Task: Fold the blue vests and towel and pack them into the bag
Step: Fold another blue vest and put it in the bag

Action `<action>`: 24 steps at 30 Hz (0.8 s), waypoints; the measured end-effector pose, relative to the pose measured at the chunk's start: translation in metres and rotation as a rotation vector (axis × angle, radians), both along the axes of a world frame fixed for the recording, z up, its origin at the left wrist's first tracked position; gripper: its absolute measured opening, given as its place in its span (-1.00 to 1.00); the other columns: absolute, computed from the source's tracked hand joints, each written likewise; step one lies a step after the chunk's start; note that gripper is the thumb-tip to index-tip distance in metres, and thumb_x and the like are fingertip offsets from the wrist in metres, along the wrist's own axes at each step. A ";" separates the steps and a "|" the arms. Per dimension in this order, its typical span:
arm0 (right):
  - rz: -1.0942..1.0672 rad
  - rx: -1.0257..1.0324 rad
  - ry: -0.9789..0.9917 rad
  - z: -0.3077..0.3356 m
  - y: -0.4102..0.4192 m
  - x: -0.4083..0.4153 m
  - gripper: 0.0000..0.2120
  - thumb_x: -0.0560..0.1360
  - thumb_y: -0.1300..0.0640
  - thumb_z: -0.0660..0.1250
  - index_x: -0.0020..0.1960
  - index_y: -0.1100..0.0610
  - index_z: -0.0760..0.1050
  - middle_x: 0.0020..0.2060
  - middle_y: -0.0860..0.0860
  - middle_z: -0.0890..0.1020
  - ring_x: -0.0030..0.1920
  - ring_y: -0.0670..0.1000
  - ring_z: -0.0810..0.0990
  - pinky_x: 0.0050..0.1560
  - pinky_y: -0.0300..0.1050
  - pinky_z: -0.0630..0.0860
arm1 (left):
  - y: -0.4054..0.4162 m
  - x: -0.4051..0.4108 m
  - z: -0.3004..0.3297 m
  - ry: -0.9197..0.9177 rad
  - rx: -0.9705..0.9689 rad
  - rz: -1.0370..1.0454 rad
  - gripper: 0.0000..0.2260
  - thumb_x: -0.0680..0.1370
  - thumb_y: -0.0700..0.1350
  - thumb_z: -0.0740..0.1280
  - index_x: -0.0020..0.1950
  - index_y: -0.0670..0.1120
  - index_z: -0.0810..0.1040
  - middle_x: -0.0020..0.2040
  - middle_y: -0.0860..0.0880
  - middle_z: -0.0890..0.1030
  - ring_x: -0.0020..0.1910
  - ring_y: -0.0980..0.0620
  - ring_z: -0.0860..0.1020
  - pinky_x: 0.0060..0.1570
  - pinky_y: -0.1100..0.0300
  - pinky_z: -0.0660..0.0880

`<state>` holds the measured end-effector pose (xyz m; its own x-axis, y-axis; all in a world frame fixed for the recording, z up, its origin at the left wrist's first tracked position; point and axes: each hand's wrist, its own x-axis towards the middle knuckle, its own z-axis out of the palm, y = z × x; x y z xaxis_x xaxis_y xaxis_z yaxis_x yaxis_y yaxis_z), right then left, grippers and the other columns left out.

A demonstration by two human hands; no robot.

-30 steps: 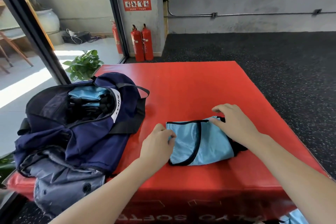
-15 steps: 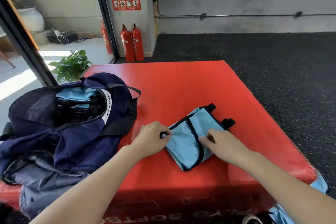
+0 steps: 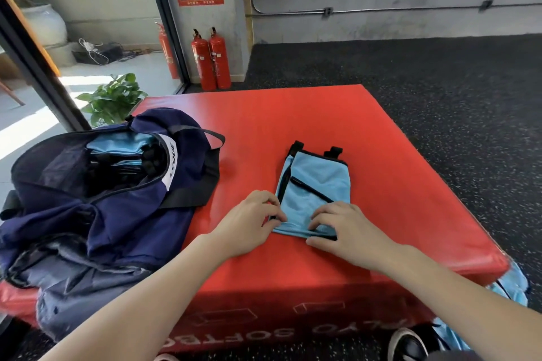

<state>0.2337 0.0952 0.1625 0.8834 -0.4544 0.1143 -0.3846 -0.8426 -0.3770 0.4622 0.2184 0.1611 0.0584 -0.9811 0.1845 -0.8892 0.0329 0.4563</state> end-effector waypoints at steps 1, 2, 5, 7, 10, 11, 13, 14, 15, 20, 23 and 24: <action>-0.004 -0.005 0.001 -0.002 0.001 0.000 -0.67 0.51 -0.30 0.32 0.14 -0.14 0.59 0.17 -0.28 0.52 0.29 -0.22 0.36 0.31 -0.24 0.13 | 0.000 0.000 -0.001 -0.020 0.000 -0.013 -0.86 0.59 -0.09 0.38 0.08 0.08 0.70 0.08 0.24 0.52 0.10 0.24 0.42 0.14 0.15 0.47; -0.011 -0.007 -0.004 -0.003 0.001 0.000 -0.71 0.52 -0.27 0.34 0.14 -0.14 0.60 0.17 -0.28 0.53 0.29 -0.21 0.36 0.31 -0.23 0.13 | 0.000 0.001 -0.002 -0.034 -0.001 -0.024 -0.85 0.59 -0.10 0.37 0.09 0.07 0.70 0.08 0.24 0.54 0.11 0.24 0.42 0.14 0.15 0.48; -0.028 -0.005 -0.031 -0.004 0.000 0.001 -0.78 0.54 -0.18 0.37 0.08 -0.11 0.65 0.14 -0.25 0.57 0.27 -0.18 0.42 0.32 -0.18 0.19 | 0.001 0.000 -0.003 -0.046 0.012 -0.029 -0.85 0.59 0.01 0.36 0.10 0.09 0.69 0.09 0.27 0.55 0.10 0.31 0.39 0.13 0.22 0.47; -0.034 0.003 -0.035 -0.004 0.000 0.003 -0.81 0.54 -0.15 0.37 0.04 -0.09 0.66 0.10 -0.25 0.60 0.23 -0.18 0.47 0.31 -0.15 0.23 | 0.002 0.000 -0.001 -0.054 0.023 -0.030 -0.78 0.55 0.15 0.39 0.11 0.10 0.68 0.09 0.28 0.54 0.10 0.37 0.36 0.12 0.31 0.43; -0.057 0.059 -0.063 -0.006 0.001 0.008 -0.88 0.54 -0.09 0.39 -0.04 -0.08 0.64 0.02 -0.27 0.63 0.11 -0.21 0.52 0.29 -0.07 0.35 | 0.001 0.000 0.000 -0.076 0.035 -0.047 -0.63 0.48 0.29 0.39 0.16 0.11 0.65 0.11 0.26 0.53 0.13 0.32 0.38 0.14 0.33 0.41; -0.070 0.085 -0.075 -0.005 0.000 0.009 -0.90 0.54 -0.07 0.39 -0.06 -0.08 0.64 0.00 -0.29 0.62 0.08 -0.23 0.53 0.27 -0.07 0.38 | 0.000 -0.001 0.000 -0.082 0.036 -0.048 -0.61 0.48 0.30 0.39 0.17 0.10 0.64 0.11 0.25 0.53 0.14 0.29 0.39 0.15 0.31 0.42; -0.100 0.181 -0.104 -0.002 -0.001 0.009 -0.91 0.54 -0.03 0.41 -0.09 -0.04 0.63 0.00 -0.27 0.63 0.03 -0.25 0.55 0.18 -0.15 0.41 | -0.002 -0.002 -0.001 -0.095 0.013 -0.054 -0.63 0.51 0.25 0.39 0.19 0.06 0.64 0.09 0.21 0.55 0.11 0.25 0.41 0.15 0.23 0.46; -0.119 0.237 -0.109 0.000 -0.002 0.008 -0.91 0.54 -0.02 0.42 -0.09 -0.02 0.63 0.01 -0.25 0.62 0.02 -0.25 0.55 0.14 -0.20 0.41 | -0.003 -0.004 -0.001 -0.093 -0.006 -0.057 -0.68 0.54 0.20 0.39 0.17 0.04 0.66 0.07 0.18 0.57 0.09 0.22 0.42 0.13 0.18 0.48; -0.134 0.277 -0.104 0.002 -0.002 0.007 -0.92 0.54 -0.02 0.42 -0.09 -0.03 0.62 0.02 -0.24 0.61 0.04 -0.25 0.55 0.12 -0.22 0.40 | -0.004 -0.005 -0.001 -0.084 -0.028 -0.059 -0.74 0.56 0.13 0.39 0.14 0.02 0.67 0.03 0.17 0.58 0.07 0.21 0.42 0.11 0.15 0.49; -0.149 0.258 -0.104 0.008 0.001 -0.005 -0.79 0.45 -0.22 0.46 -0.04 -0.16 0.50 0.16 -0.33 0.46 0.26 -0.24 0.37 0.31 -0.21 0.29 | -0.008 -0.014 0.003 -0.004 -0.127 -0.038 -0.87 0.56 0.02 0.41 -0.07 -0.02 0.66 -0.11 0.14 0.60 0.04 0.14 0.45 0.08 0.18 0.46; -0.163 0.235 -0.057 0.013 0.003 -0.015 -0.60 0.37 -0.31 0.49 0.06 -0.17 0.45 0.25 -0.32 0.37 0.28 -0.25 0.30 0.30 -0.23 0.26 | -0.008 -0.019 0.008 0.082 -0.130 0.000 -0.88 0.54 0.00 0.43 -0.13 -0.03 0.63 -0.12 0.12 0.61 0.04 0.16 0.48 0.08 0.21 0.45; -0.168 0.227 -0.057 0.014 0.002 -0.018 -0.61 0.37 -0.29 0.49 0.05 -0.17 0.44 0.23 -0.32 0.40 0.24 -0.24 0.37 0.26 -0.21 0.33 | -0.008 -0.021 0.011 0.116 -0.111 0.022 -0.88 0.54 0.00 0.43 -0.13 -0.02 0.63 -0.11 0.12 0.60 0.02 0.16 0.50 0.06 0.20 0.46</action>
<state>0.2157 0.0969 0.1765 0.7884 -0.6138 0.0407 -0.4845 -0.6604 -0.5737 0.4414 0.2105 0.1716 0.1070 -0.9532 0.2828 -0.8320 0.0698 0.5503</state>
